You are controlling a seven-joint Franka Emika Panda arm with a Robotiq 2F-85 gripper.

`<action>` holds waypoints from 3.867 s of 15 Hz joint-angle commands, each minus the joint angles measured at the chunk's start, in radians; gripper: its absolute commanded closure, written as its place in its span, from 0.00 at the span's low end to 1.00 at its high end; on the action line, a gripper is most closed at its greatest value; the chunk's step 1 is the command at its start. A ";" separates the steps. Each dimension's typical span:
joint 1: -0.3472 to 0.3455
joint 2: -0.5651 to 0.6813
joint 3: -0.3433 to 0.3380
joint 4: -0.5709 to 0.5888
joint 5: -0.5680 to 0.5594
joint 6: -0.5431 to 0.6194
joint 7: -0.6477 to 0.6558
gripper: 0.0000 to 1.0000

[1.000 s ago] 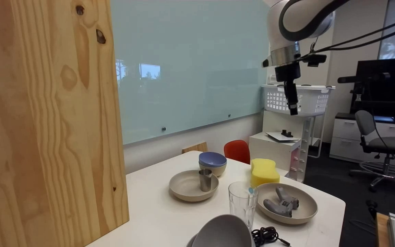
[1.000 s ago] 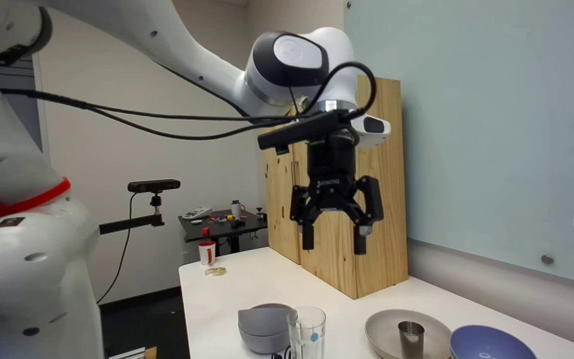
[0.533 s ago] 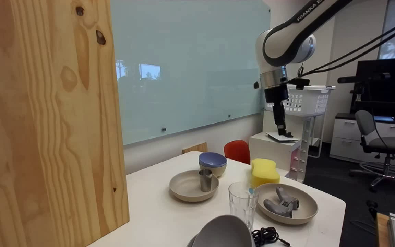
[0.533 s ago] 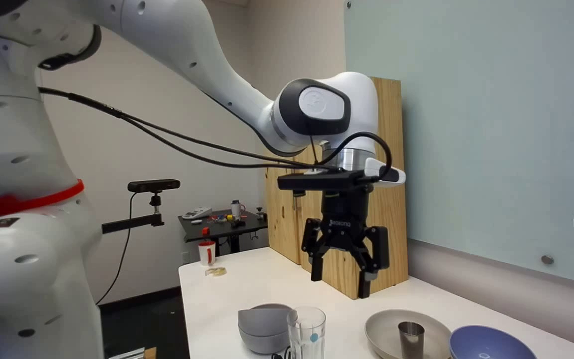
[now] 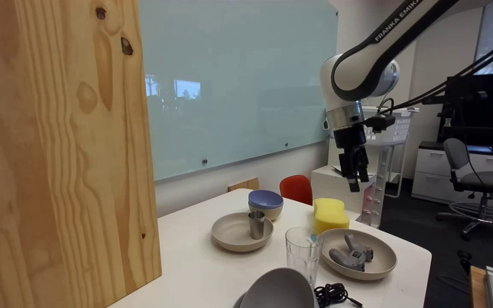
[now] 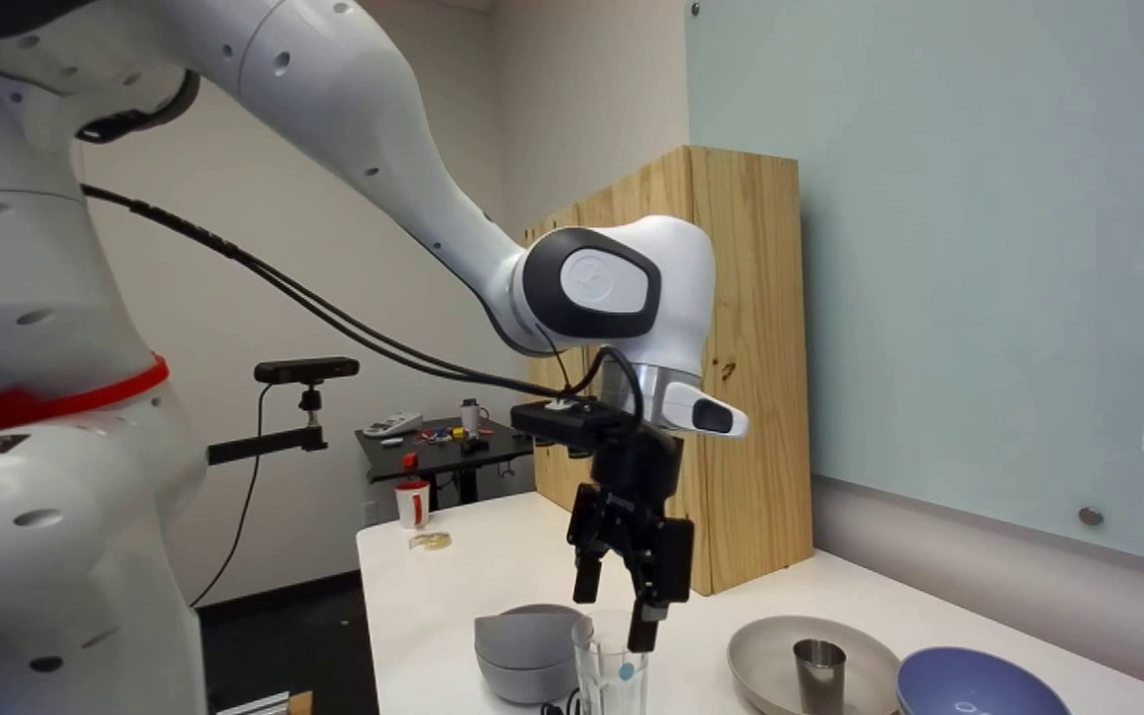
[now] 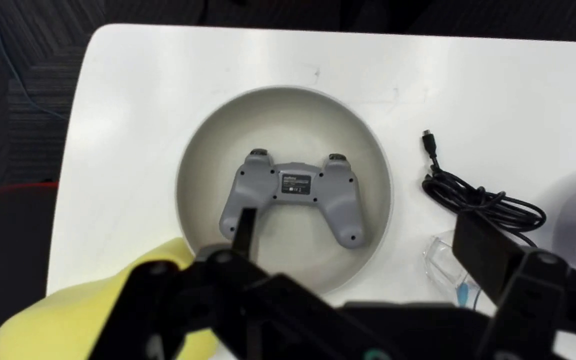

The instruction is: Put the gaming console directly onto the table

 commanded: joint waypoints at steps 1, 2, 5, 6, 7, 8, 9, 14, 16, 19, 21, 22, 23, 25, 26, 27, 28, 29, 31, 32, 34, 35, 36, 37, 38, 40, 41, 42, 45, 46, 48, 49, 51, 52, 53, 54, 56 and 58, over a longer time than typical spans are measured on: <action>-0.031 -0.065 0.038 -0.152 0.000 0.095 0.121 0.00; -0.044 -0.063 0.039 -0.183 -0.022 0.119 0.152 0.00; -0.090 -0.079 0.026 -0.250 -0.049 0.159 0.183 0.00; -0.104 -0.088 0.025 -0.261 -0.052 0.160 0.191 0.00; -0.103 -0.095 0.024 -0.265 -0.029 0.132 0.165 0.00; -0.099 -0.052 0.034 -0.216 -0.026 0.130 0.158 0.00; -0.105 -0.059 0.032 -0.226 -0.026 0.129 0.159 0.00; -0.108 -0.077 0.033 -0.235 -0.025 0.128 0.158 0.00; -0.108 -0.077 0.033 -0.236 -0.025 0.128 0.158 0.00; -0.152 -0.021 0.016 -0.228 -0.038 0.254 0.260 0.00; -0.182 0.017 -0.008 -0.222 -0.012 0.355 0.291 0.00; -0.199 0.037 -0.011 -0.220 -0.015 0.404 0.329 0.00; -0.221 0.060 -0.011 -0.222 -0.032 0.459 0.373 0.00; -0.253 0.107 -0.023 -0.220 -0.028 0.539 0.438 0.00; -0.271 0.135 -0.023 -0.217 -0.046 0.580 0.483 0.00; -0.281 0.163 -0.023 -0.212 -0.053 0.616 0.523 0.00; -0.288 0.190 -0.023 -0.206 -0.066 0.648 0.558 0.00; -0.287 0.238 -0.028 -0.190 -0.059 0.683 0.573 0.00; -0.276 0.306 -0.038 -0.156 -0.064 0.722 0.606 0.00; -0.264 0.338 -0.046 -0.138 -0.062 0.737 0.621 0.00; -0.232 0.395 -0.060 -0.092 -0.048 0.748 0.649 0.00; -0.210 0.422 -0.068 -0.068 -0.039 0.750 0.686 0.00; -0.176 0.447 -0.085 -0.048 -0.049 0.751 0.763 0.00; -0.137 0.456 -0.093 -0.034 -0.034 0.750 0.835 0.00; -0.105 0.465 -0.098 -0.022 -0.012 0.745 0.878 0.00; -0.056 0.487 -0.101 0.009 0.020 0.731 0.950 0.00; -0.038 0.495 -0.101 0.020 0.031 0.724 0.974 0.00; -0.021 0.500 -0.103 0.030 0.041 0.715 1.000 0.00; -0.006 0.484 -0.092 0.026 0.107 0.655 1.054 0.00; -0.005 0.462 -0.094 0.008 0.122 0.626 1.067 0.00; -0.021 0.442 -0.079 -0.005 0.174 0.560 1.057 0.00; -0.032 0.437 -0.070 -0.008 0.208 0.546 1.041 0.00; -0.037 0.439 -0.066 -0.014 0.242 0.531 1.038 0.00; -0.038 0.441 -0.063 -0.020 0.259 0.530 1.035 0.00; -0.038 0.445 -0.064 -0.023 0.270 0.530 1.038 0.00; -0.038 0.450 -0.063 -0.031 0.281 0.541 1.037 0.00; -0.038 0.459 -0.059 -0.049 0.300 0.574 1.026 0.00; -0.041 0.474 -0.049 -0.062 0.329 0.587 1.016 0.00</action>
